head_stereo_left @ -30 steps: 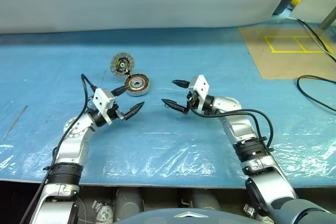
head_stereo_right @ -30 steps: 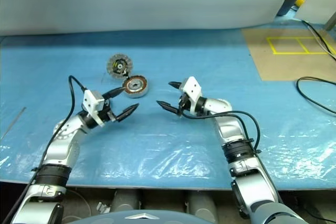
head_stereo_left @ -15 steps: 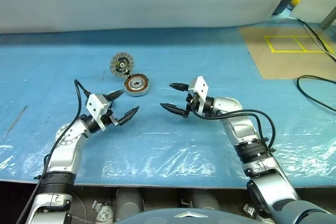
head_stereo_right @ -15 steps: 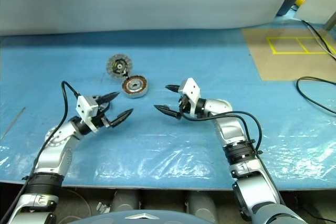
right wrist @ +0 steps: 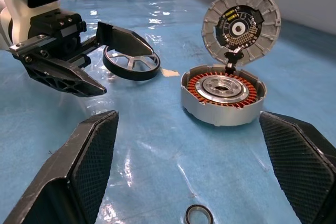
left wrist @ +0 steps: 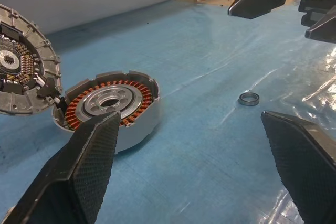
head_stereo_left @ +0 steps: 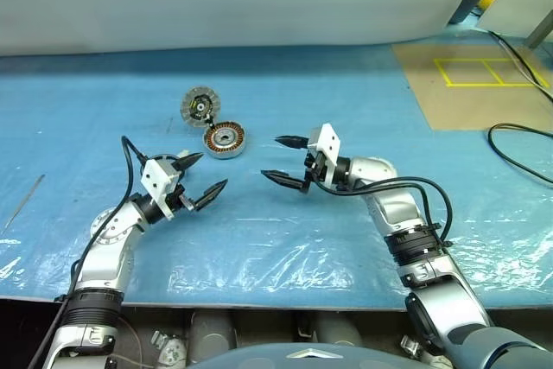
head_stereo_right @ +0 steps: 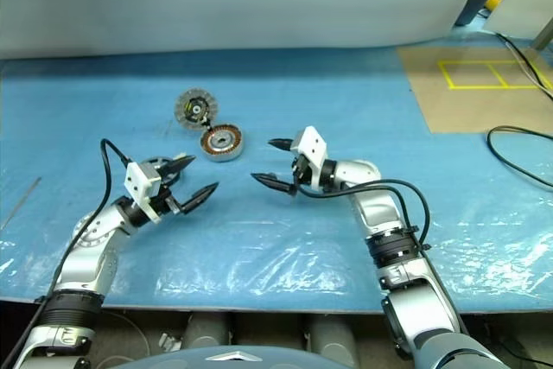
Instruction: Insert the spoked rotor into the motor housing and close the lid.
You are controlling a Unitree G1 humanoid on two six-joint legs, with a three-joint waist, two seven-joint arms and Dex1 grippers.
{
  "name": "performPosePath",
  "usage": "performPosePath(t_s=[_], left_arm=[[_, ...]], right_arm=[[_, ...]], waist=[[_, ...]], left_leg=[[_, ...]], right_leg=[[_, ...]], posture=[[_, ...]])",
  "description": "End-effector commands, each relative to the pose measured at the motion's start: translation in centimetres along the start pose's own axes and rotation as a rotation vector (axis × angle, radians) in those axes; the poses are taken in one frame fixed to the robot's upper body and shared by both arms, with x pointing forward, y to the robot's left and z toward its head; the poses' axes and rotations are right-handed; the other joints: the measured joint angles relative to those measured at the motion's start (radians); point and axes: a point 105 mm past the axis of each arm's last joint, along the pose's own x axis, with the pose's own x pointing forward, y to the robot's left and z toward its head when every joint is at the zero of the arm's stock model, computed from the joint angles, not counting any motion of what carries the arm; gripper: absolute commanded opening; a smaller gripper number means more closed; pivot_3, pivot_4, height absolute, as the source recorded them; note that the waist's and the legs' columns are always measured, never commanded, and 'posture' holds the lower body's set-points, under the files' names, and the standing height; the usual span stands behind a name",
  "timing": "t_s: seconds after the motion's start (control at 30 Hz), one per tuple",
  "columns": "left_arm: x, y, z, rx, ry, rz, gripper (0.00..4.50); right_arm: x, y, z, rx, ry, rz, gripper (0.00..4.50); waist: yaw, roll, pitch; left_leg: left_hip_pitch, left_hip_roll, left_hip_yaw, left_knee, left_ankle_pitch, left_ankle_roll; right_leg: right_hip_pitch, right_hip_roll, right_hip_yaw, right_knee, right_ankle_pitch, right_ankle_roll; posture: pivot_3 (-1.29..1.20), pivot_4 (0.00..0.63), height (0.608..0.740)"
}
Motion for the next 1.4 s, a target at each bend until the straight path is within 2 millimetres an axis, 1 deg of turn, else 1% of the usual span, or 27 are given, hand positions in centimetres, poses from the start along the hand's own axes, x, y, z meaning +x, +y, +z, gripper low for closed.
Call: performPosePath(t_s=[0.03,0.13,0.27,0.4,0.5,0.67,0.73,0.87,0.97,1.03,1.13,1.3,1.4], left_arm=[[-0.3,0.1,1.1,0.039,-0.035,0.02,4.5],[-0.6,0.1,1.1,0.047,-0.029,0.036,4.5],[-1.2,-0.1,1.1,0.056,-0.024,0.073,4.5],[-1.9,-0.4,1.1,0.057,-0.021,0.121,4.5],[-2.6,-0.9,0.7,0.054,-0.007,0.157,4.5],[-3.3,-1.2,0.6,0.058,0.0,0.207,4.5],[-3.4,-1.4,0.7,0.059,-0.002,0.22,4.5],[-3.7,-1.7,0.7,0.06,0.001,0.247,4.5],[-4.2,-1.8,0.5,0.058,0.009,0.267,4.5],[-4.2,-1.9,0.5,0.057,0.009,0.273,4.5],[-4.1,-1.8,0.6,0.057,0.005,0.277,4.5],[-3.7,-1.8,0.7,0.058,-0.001,0.269,4.5],[-3.7,-1.8,0.7,0.059,0.001,0.266,4.5]], right_arm=[[0.7,0.2,1.0,-0.021,-0.022,0.035,4.46],[1.5,0.2,1.1,-0.033,-0.011,0.06,4.46],[3.8,0.1,1.7,-0.066,0.021,0.127,4.46],[6.8,-0.7,1.3,-0.158,0.176,0.178,4.46],[8.9,-1.1,1.9,-0.214,0.257,0.232,4.46],[11.0,-1.7,2.8,-0.332,0.374,0.252,4.46],[11.5,-1.9,2.8,-0.394,0.419,0.247,4.46],[12.3,-1.7,2.7,-0.423,0.463,0.241,4.46],[12.7,-1.1,1.8,-0.415,0.484,0.239,4.46],[12.9,-1.0,1.0,-0.446,0.509,0.221,4.46],[13.3,-0.6,0.4,-0.434,0.524,0.193,4.46],[13.7,-0.9,-0.3,-0.491,0.564,0.129,4.46],[13.2,-0.7,-0.8,-0.456,0.607,0.162,4.46]], waist=[[0.0,0.0,0.0],[-0.002,0.0,0.0],[-0.006,0.0,0.0],[-0.008,0.0,0.0],[-0.007,0.001,0.0],[-0.002,0.001,0.001],[-0.003,0.001,0.001],[-0.004,0.001,0.001],[-0.005,0.001,0.001],[-0.005,0.001,0.001],[-0.004,0.001,0.001],[-0.004,0.002,0.001],[-0.003,0.002,0.001]], left_leg=[[0.0,0.0,0.0,0.0,0.0,0.0],[0.0,0.0,0.0,0.0,0.0,0.0],[0.0,0.0,0.0,0.0,0.0,0.0],[0.001,0.001,0.001,0.0,0.0,0.0],[0.0,0.001,0.001,0.001,0.0,0.0],[-0.005,0.001,0.001,0.0,0.0,0.0],[-0.005,0.001,0.001,0.0,0.0,0.0],[-0.009,0.002,0.001,0.001,0.0,0.0],[-0.01,0.002,0.001,0.002,0.0,0.0],[-0.01,0.003,0.002,0.002,0.0,0.0],[-0.01,0.003,0.002,0.004,0.0,0.0],[-0.01,0.003,0.002,0.007,0.0,0.0],[-0.009,0.003,0.002,0.008,0.0,0.0]], right_leg=[[0.0,0.0,0.0,0.0,0.0,0.0],[0.0,0.0,0.0,0.0,0.0,0.0],[0.0,0.0,0.0,0.001,0.0,0.0],[-0.001,0.0,0.0,0.002,0.0,-0.001],[-0.002,0.0,0.0,0.002,-0.001,-0.001],[-0.008,0.0,-0.001,0.004,-0.001,-0.003],[-0.008,0.0,-0.001,0.004,-0.001,-0.003],[-0.012,0.0,-0.002,0.005,-0.001,-0.003],[-0.012,0.0,-0.002,0.006,-0.001,-0.003],[-0.013,0.0,-0.002,0.006,-0.001,-0.003],[-0.013,0.0,-0.002,0.008,-0.001,-0.004],[-0.013,0.0,-0.002,0.01,-0.001,-0.004],[-0.014,0.0,-0.002,0.013,-0.002,-0.005]], posture=[[0.0,0.15,0.74],[0.0,0.15,0.74],[0.0,0.15,0.74],[0.0,0.15,0.74],[0.0,0.15,0.74],[0.0,0.15,0.74],[0.0,0.15,0.74],[0.0,0.15,0.74],[0.0,0.15,0.74],[0.0,0.15,0.74],[0.0,0.15,0.74],[0.0,0.15,0.74],[0.0,0.15,0.74]])
